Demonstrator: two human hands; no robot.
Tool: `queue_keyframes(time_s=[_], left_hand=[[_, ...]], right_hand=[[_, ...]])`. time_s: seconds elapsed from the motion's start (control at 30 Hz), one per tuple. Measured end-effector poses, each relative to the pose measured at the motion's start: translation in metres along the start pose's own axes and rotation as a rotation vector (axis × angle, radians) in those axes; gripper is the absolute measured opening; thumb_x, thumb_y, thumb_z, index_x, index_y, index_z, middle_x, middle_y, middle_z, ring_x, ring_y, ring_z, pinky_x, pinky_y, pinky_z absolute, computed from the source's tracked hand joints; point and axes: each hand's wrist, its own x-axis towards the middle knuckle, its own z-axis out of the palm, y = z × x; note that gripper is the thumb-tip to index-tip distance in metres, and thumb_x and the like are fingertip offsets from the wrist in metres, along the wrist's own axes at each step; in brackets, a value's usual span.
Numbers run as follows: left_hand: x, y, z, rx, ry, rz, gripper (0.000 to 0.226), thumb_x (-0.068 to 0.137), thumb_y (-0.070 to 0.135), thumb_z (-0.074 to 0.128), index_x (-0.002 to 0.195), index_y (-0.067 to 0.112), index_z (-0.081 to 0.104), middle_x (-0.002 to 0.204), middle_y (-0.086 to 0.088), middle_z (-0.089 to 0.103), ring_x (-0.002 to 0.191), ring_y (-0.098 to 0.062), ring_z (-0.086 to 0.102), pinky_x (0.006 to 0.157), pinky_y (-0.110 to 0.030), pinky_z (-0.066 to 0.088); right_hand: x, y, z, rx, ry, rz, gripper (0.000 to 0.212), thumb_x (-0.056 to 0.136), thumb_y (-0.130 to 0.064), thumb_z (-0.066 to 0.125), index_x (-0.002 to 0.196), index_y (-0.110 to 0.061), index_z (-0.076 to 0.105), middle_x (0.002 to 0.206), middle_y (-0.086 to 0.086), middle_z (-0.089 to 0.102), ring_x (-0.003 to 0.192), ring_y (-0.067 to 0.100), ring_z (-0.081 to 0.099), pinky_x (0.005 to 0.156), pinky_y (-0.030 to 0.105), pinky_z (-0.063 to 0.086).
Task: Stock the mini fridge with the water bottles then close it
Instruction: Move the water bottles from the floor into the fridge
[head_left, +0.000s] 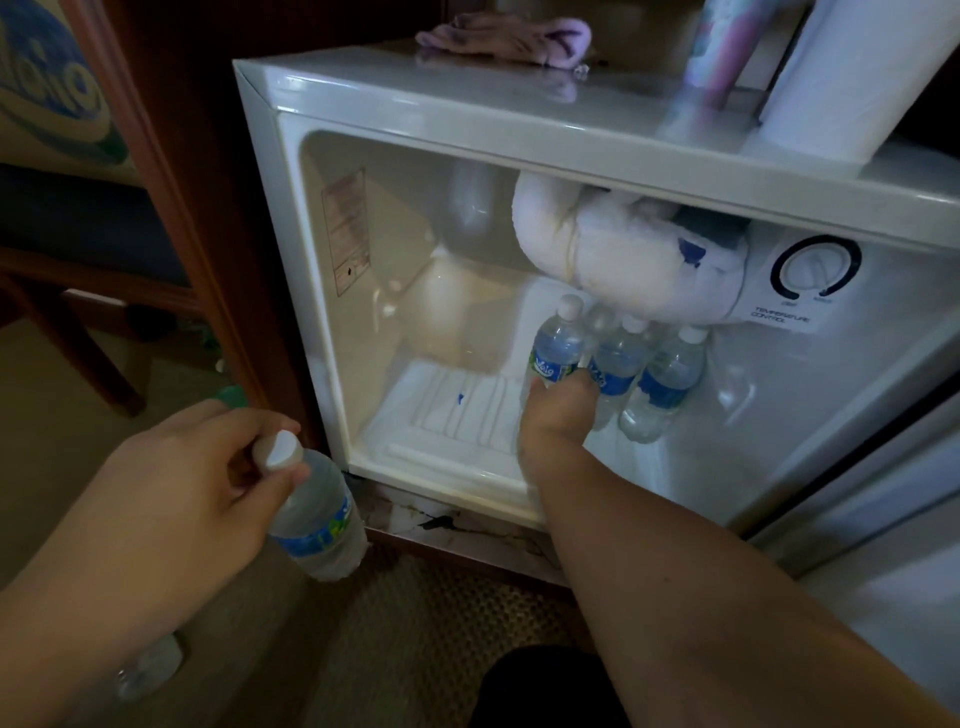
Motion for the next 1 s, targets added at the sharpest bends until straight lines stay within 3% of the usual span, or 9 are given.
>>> queue_keyframes(time_s=[0.2,0.43,0.63,0.87,1.0], left_hand=[[-0.002,0.000,0.000,0.006,0.023,0.025,0.035,0.084,0.035,0.075,0.098,0.058,0.053,0.083,0.018,0.056,0.072,-0.005,0.060,0.063,-0.042,0.057],[0.004,0.013,-0.003,0.019,0.004,0.035,0.026,0.083,0.030,0.079,0.107,0.035,0.069,0.084,0.017,0.056,0.072,-0.004,0.058,0.061,-0.038,0.054],[0.009,0.026,-0.001,-0.020,-0.014,0.070,0.028,0.086,0.031,0.075,0.114,0.029,0.071,0.090,0.014,0.059,0.075,-0.005,0.060,0.064,-0.039,0.056],[0.010,0.032,-0.003,-0.030,-0.025,0.075,0.027,0.087,0.032,0.074,0.113,0.031,0.069,0.089,0.015,0.058,0.076,-0.005,0.060,0.065,-0.040,0.057],[0.008,0.031,-0.005,-0.016,-0.031,0.070,0.030,0.085,0.029,0.077,0.114,0.028,0.071,0.089,0.018,0.057,0.072,-0.002,0.059,0.060,-0.033,0.054]], right_hand=[[0.006,-0.011,0.006,-0.150,-0.012,-0.021,0.049,0.095,-0.028,0.072,0.128,0.002,0.051,0.133,0.021,0.057,0.118,0.035,0.062,0.096,0.040,0.050],[0.004,-0.008,0.005,-0.159,-0.033,-0.007,0.037,0.096,-0.015,0.066,0.125,0.003,0.053,0.130,0.020,0.058,0.114,0.035,0.064,0.093,0.039,0.051],[0.004,0.000,-0.006,-0.174,0.000,-0.018,0.058,0.098,-0.028,0.068,0.139,0.005,0.045,0.142,0.022,0.052,0.130,0.032,0.054,0.105,0.035,0.044],[0.000,-0.003,-0.016,0.017,0.040,0.087,0.071,0.088,-0.030,0.081,0.136,0.001,0.039,0.134,0.021,0.053,0.116,0.037,0.061,0.092,0.042,0.052],[0.000,-0.003,-0.022,0.045,0.039,0.105,0.074,0.088,-0.030,0.079,0.139,0.002,0.035,0.138,0.024,0.047,0.121,0.040,0.055,0.096,0.046,0.049]])
